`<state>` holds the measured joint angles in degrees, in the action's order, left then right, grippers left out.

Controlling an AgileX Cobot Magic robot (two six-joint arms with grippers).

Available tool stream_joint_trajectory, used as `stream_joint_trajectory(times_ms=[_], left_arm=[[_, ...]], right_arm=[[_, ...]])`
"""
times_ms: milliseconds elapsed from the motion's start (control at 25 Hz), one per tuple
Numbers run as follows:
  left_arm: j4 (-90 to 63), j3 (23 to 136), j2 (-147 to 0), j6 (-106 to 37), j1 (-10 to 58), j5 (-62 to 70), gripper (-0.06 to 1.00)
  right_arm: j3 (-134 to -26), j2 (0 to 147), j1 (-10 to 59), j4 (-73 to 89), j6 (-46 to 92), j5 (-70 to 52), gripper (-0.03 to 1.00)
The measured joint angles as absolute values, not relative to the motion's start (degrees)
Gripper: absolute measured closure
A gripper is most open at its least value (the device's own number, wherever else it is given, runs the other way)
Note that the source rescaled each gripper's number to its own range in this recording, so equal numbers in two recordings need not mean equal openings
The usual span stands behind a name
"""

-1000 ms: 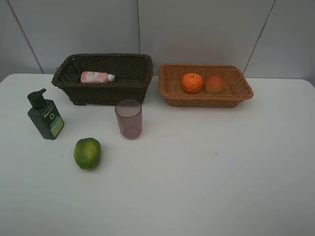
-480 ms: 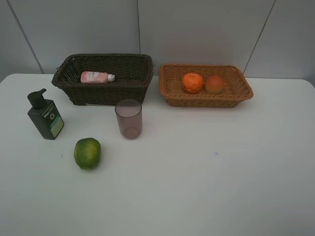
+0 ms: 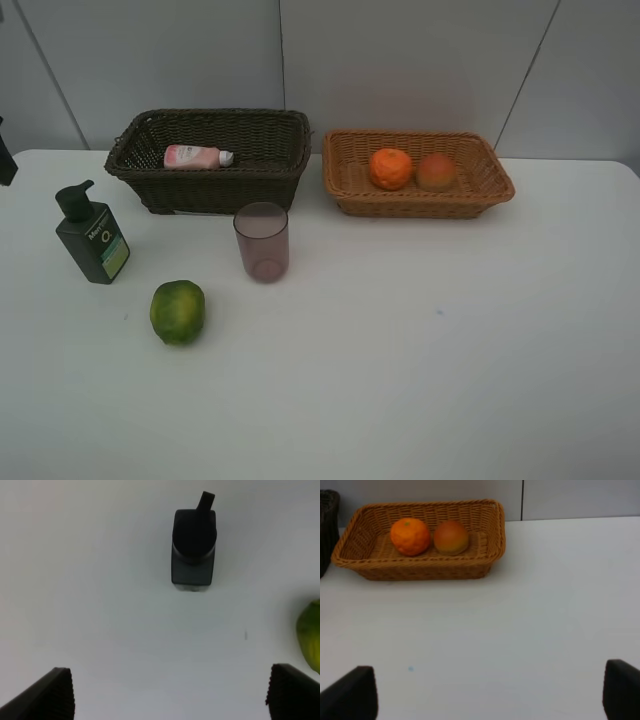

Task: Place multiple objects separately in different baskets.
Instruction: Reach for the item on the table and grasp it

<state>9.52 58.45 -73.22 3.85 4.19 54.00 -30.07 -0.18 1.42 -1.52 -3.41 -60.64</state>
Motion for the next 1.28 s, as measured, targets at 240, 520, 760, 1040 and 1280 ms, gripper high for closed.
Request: stream_joint_trajectory(times_ms=[240,520,760,1040,1280], left_arm=[[9.46,63.83,-87.48,3.84,4.19,52.71,-0.05],[8.89,65.94,-97.76,3.9,4.19,48.0,-0.05],[6.18,65.94,-102.88,4.43,4.19,42.18,-0.05],[5.85,65.94,-105.76,4.48,4.19,40.51,-0.05],[5.85,65.94,-106.75,4.79,4.19,38.32,-0.05]], right_arm=[[-30.07,-0.18,1.42,-1.52,-3.41,-60.64,0.01],[-30.07,-0.18,1.42,-1.52,-3.41,-60.64,0.01],[-30.07,-0.18,1.42,-1.52,-3.41,-60.64,0.01],[-30.07,-0.18,1.42,-1.52,-3.41,-60.64,0.01],[-30.07,-0.18,1.42,-1.52,-3.41,-60.64,0.01]])
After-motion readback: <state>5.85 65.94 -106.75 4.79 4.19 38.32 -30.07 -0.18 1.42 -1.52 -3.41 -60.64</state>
